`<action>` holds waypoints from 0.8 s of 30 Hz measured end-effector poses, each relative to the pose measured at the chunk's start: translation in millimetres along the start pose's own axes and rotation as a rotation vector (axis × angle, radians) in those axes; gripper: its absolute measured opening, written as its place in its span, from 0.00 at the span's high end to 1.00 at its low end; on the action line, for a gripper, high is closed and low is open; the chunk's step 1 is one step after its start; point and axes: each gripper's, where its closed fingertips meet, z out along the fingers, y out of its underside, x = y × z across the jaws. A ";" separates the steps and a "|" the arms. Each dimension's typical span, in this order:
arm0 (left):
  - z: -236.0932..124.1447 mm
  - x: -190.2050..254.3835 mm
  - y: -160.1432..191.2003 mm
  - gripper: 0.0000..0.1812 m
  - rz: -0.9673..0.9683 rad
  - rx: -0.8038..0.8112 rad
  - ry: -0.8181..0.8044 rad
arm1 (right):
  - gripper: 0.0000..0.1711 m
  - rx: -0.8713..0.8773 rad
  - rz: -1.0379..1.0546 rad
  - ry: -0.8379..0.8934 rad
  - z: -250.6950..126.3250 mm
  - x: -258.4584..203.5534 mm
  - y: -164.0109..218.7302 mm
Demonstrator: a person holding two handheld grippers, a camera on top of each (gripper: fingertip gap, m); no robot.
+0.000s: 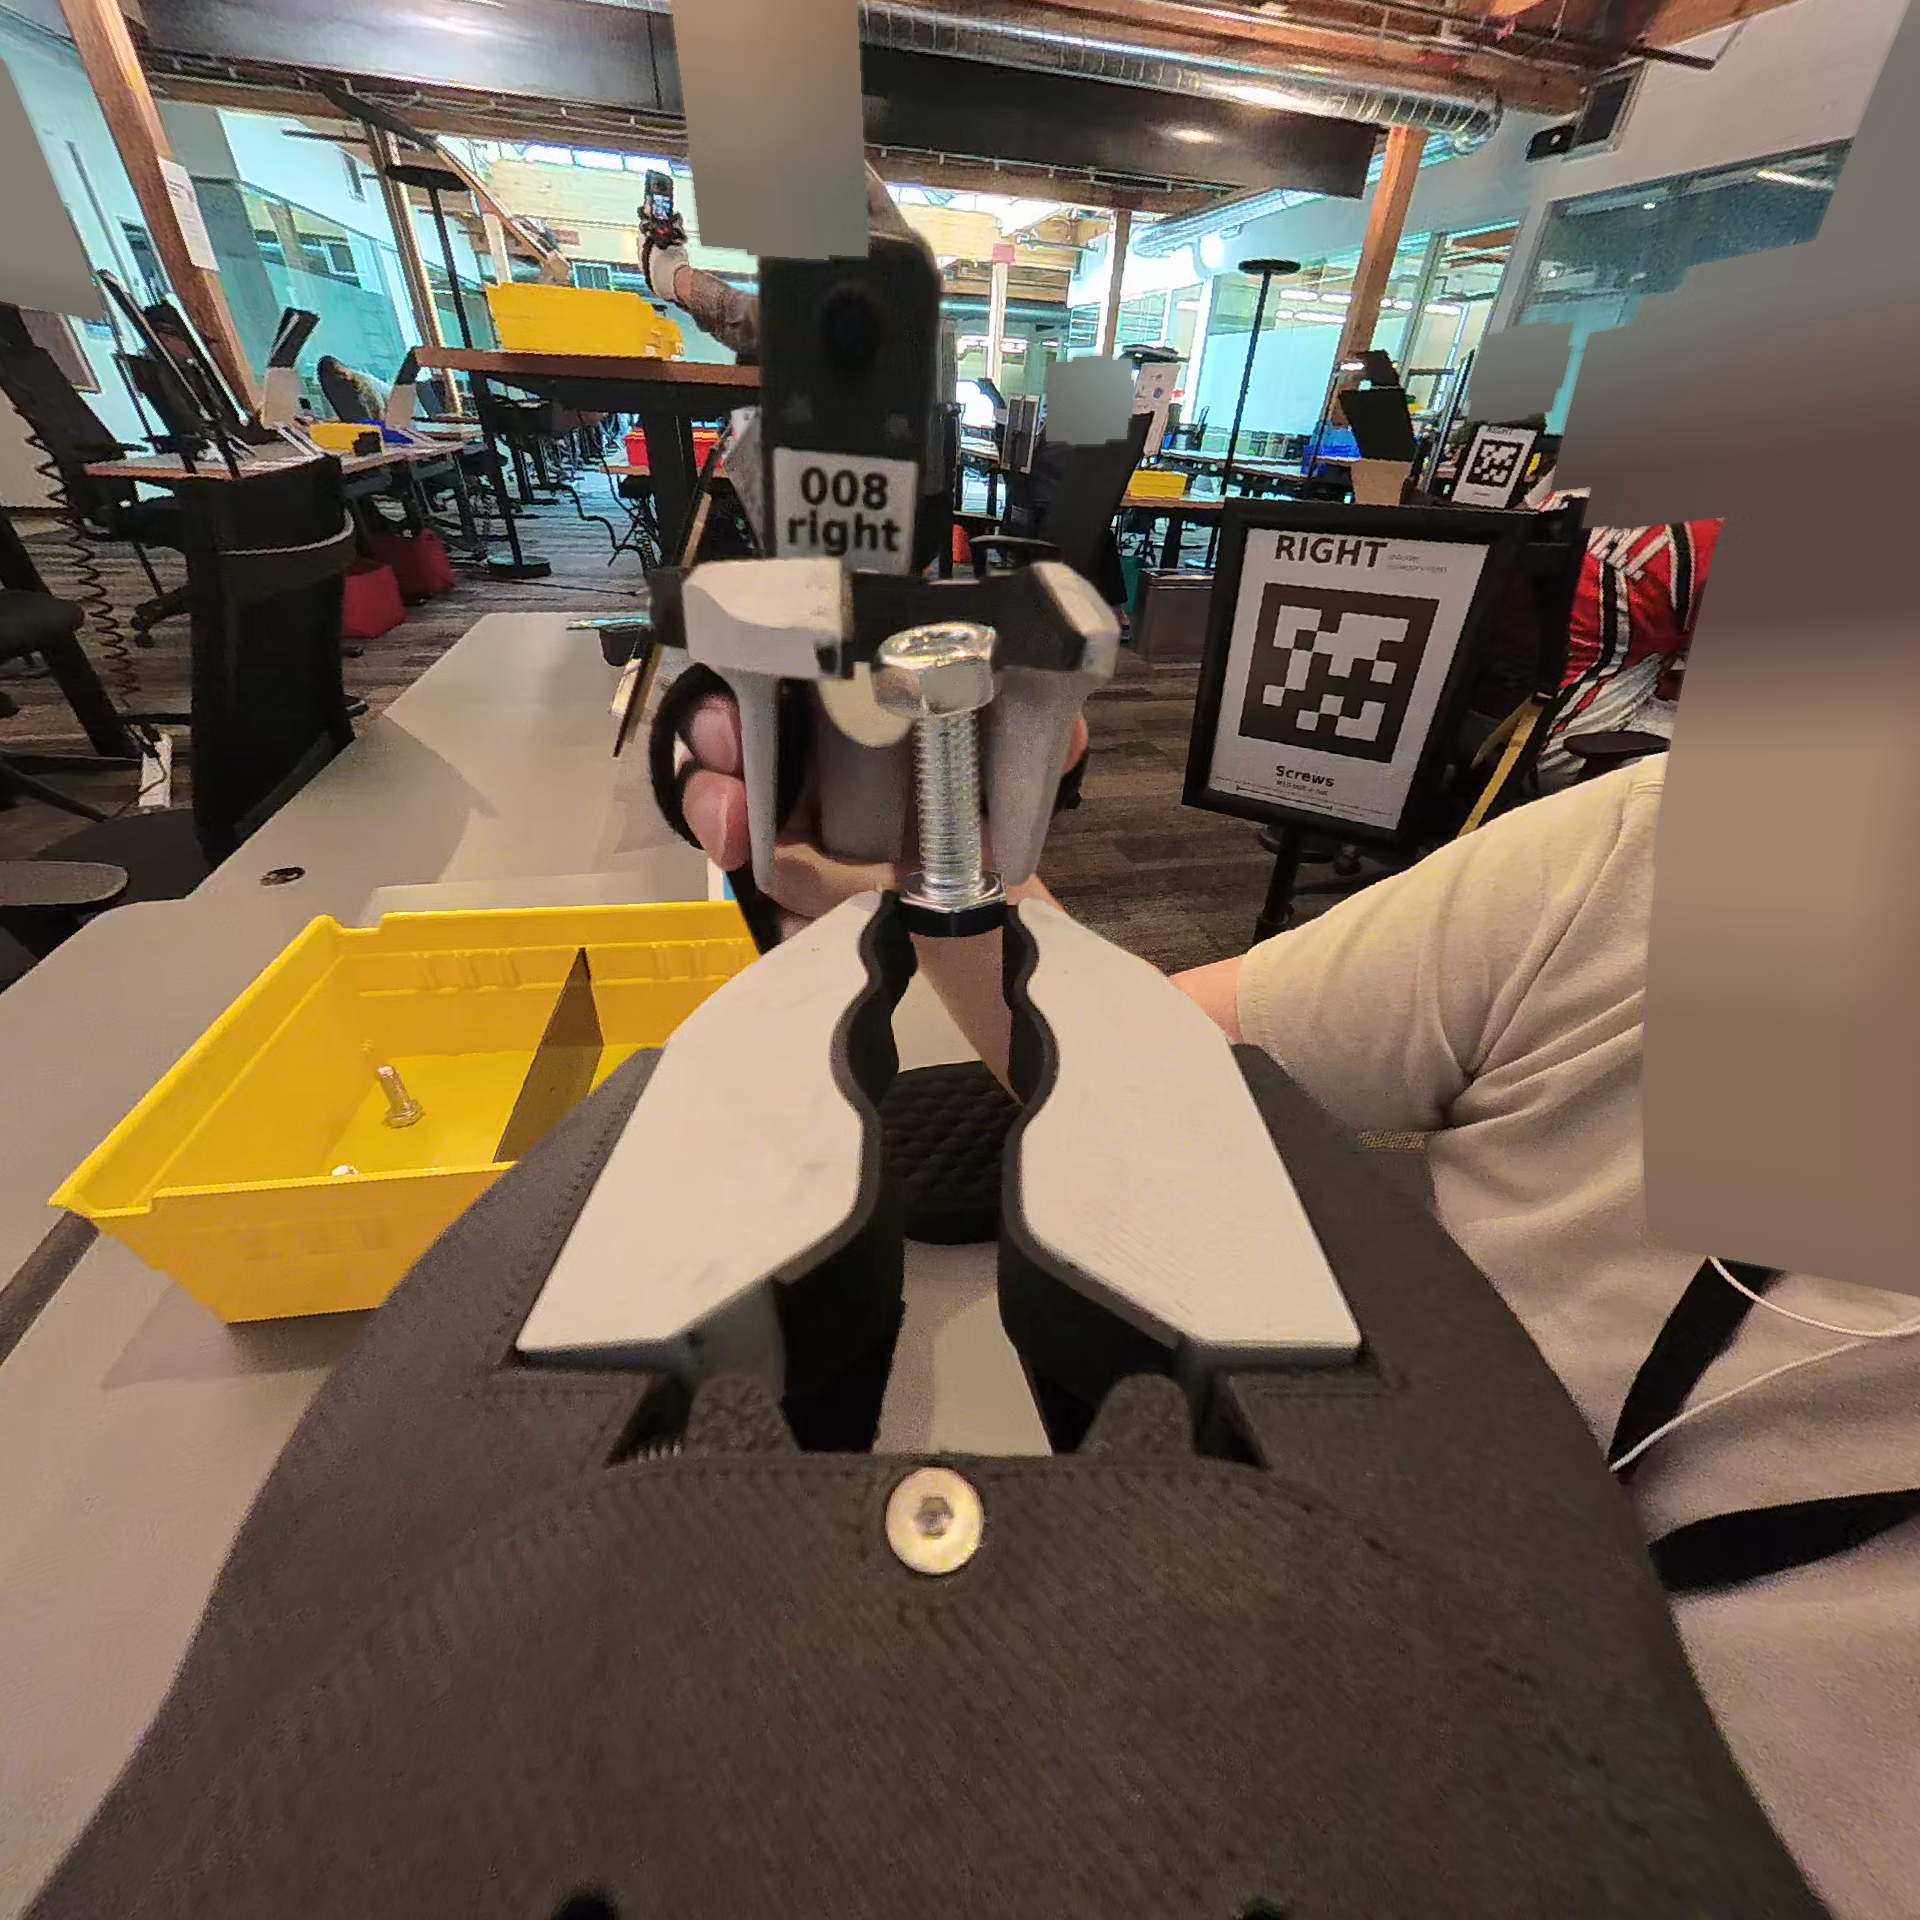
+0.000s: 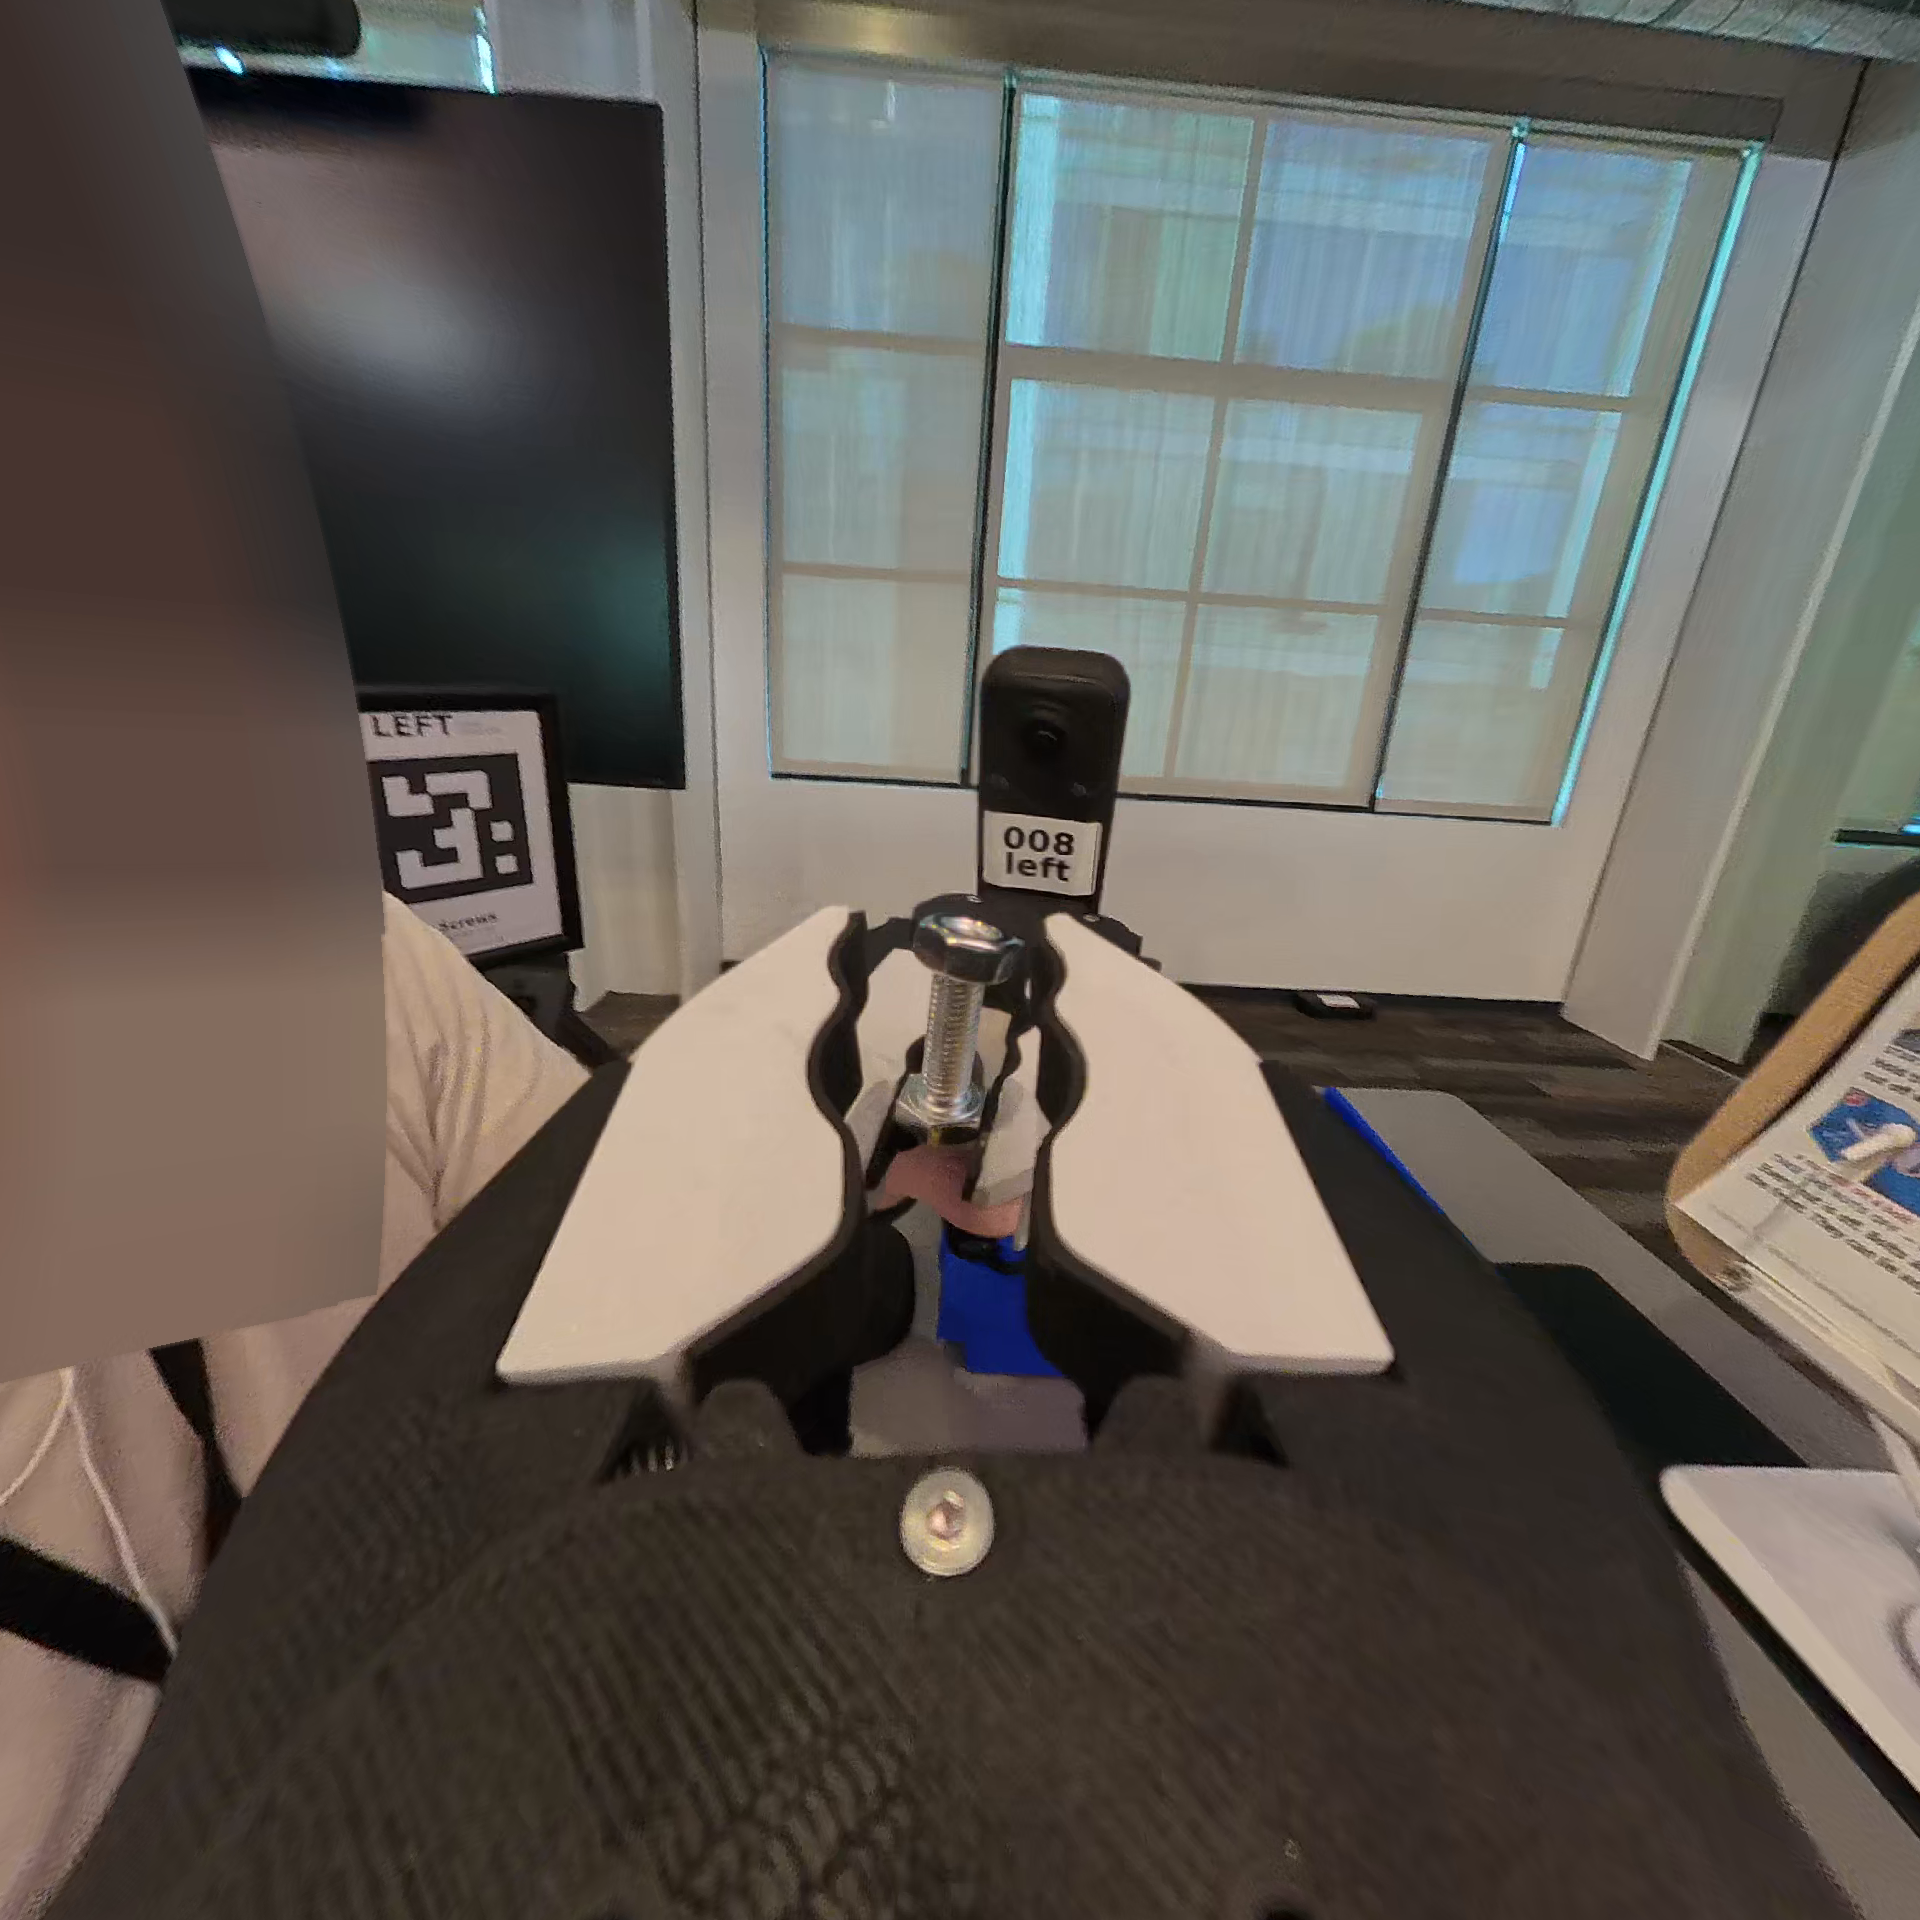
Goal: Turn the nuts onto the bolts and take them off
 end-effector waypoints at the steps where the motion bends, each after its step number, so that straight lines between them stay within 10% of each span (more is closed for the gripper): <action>1: 0.2 -0.2 0.5 0.90 0.000 -0.003 -0.002 | 0.82 -0.013 0.001 0.019 1.2 1.4 1.3; 13: 4.9 0.7 8.8 0.91 0.000 -0.052 0.003 | 0.89 0.139 0.107 -0.071 -20.2 3.9 -24.3; 19: -4.7 2.3 1.4 0.91 0.015 -0.047 -0.017 | 0.88 -0.665 -0.125 0.238 -158.5 60.0 86.4; 24: -12.9 -2.0 -2.5 0.91 0.018 -0.036 -0.040 | 0.88 -1.017 0.146 0.427 -261.3 86.2 170.1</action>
